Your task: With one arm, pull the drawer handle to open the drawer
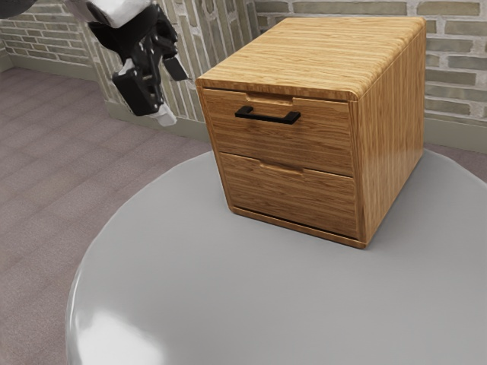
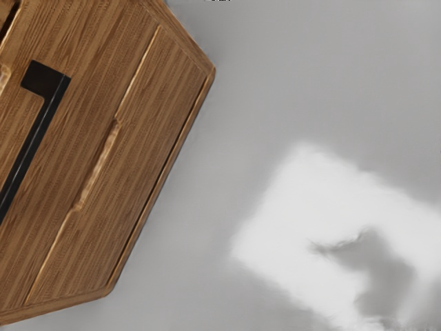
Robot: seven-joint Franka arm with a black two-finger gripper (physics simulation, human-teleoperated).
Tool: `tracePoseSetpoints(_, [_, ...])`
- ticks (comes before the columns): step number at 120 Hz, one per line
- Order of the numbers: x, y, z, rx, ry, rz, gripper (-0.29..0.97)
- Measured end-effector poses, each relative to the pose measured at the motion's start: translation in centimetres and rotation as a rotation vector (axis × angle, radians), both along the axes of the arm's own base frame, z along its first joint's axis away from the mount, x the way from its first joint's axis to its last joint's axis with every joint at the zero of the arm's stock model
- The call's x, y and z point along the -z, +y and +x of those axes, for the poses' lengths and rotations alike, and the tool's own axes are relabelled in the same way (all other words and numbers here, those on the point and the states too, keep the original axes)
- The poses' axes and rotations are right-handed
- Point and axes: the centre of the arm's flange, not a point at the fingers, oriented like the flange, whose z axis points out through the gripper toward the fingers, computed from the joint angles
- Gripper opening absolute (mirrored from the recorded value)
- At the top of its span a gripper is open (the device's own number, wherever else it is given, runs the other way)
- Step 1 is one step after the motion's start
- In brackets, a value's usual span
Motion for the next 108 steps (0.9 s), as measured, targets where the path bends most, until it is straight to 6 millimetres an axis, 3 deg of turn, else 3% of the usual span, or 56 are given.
tracePoseSetpoints(29, [1.5, -7.2, 2.8, 0.267, -0.069, 0.138, 0.66])
tracePoseSetpoints(36, [1.8, -8.2, 3.8, 0.31, -0.09, 0.152, 0.66])
tracePoseSetpoints(43, [1.9, -6.8, 4.9, 0.306, -0.103, 0.166, 0.65])
tracePoseSetpoints(56, [2.1, 0.6, 7.0, 0.213, -0.115, 0.197, 0.66])
tracePoseSetpoints(62, [2.4, 2.3, 7.4, 0.199, -0.113, 0.215, 0.66])
tracePoseSetpoints(81, [2.3, 0.1, 7.6, 0.275, -0.126, 0.259, 0.66])
tracePoseSetpoints(108, [3.4, -0.9, 8.3, 0.333, -0.108, 0.309, 0.66])
